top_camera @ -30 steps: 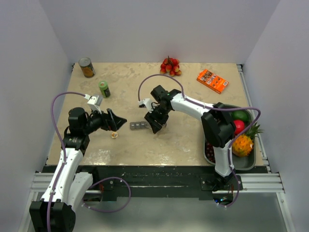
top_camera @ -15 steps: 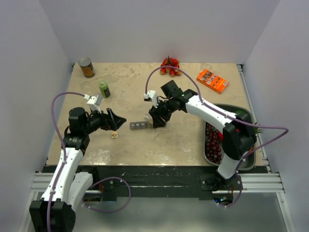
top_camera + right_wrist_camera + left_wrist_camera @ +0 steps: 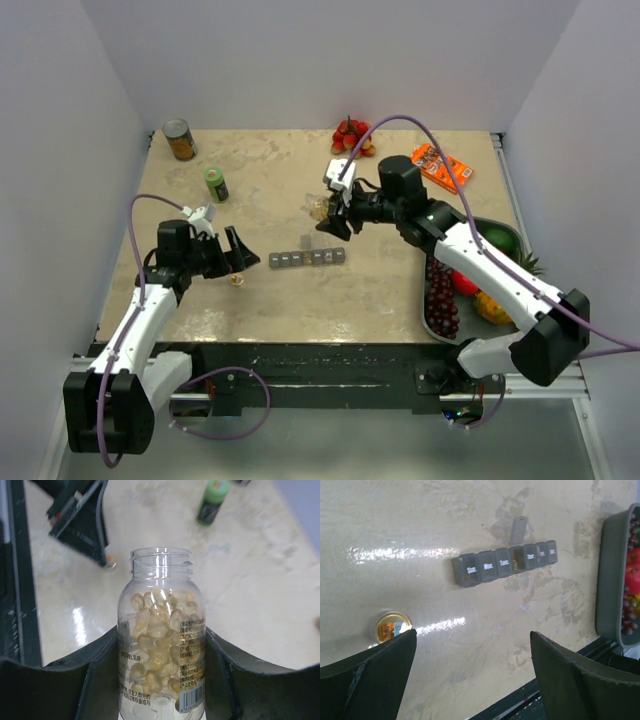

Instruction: Sort the pills into containers

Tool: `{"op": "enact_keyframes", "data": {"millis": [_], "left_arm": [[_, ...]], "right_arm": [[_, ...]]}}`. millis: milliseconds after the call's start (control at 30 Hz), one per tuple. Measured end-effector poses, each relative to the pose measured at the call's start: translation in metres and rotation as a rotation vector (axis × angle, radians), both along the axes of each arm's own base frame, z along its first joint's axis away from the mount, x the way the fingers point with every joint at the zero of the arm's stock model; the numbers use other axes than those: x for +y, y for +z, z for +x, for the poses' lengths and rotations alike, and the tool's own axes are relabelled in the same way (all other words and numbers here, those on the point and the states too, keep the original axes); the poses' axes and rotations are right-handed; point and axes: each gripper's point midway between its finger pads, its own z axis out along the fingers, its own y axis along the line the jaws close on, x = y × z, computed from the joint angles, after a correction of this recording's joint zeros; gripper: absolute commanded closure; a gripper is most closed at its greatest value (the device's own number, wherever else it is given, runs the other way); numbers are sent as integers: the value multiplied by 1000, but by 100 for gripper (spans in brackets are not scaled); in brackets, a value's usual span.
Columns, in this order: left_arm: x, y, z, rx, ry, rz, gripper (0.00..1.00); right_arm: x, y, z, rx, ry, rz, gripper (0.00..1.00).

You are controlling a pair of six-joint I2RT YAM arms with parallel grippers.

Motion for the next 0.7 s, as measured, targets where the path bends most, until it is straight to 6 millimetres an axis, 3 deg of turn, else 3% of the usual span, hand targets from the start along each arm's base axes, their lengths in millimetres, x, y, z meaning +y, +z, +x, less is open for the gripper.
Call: {"op": "enact_keyframes", "data": {"millis": [100, 200, 367, 533, 633, 700], "left_arm": [[7, -12, -1, 65, 39, 33, 1], [17, -19, 1, 118, 83, 82, 1], [35, -28, 7, 188, 153, 171, 1], [44, -49, 2, 287, 180, 221, 3], [47, -55, 0, 313, 188, 238, 6], [47, -57, -1, 319, 189, 244, 8]], "right_arm": [[-3, 40, 14, -126, -62, 86, 100], [-8, 64, 29, -211, -130, 134, 100], [-18, 72, 53, -274, -254, 129, 100], [-33, 82, 73, -359, -367, 110, 100], [-38, 100, 72, -411, -385, 150, 100], [-43, 115, 60, -448, -375, 203, 100]]}}
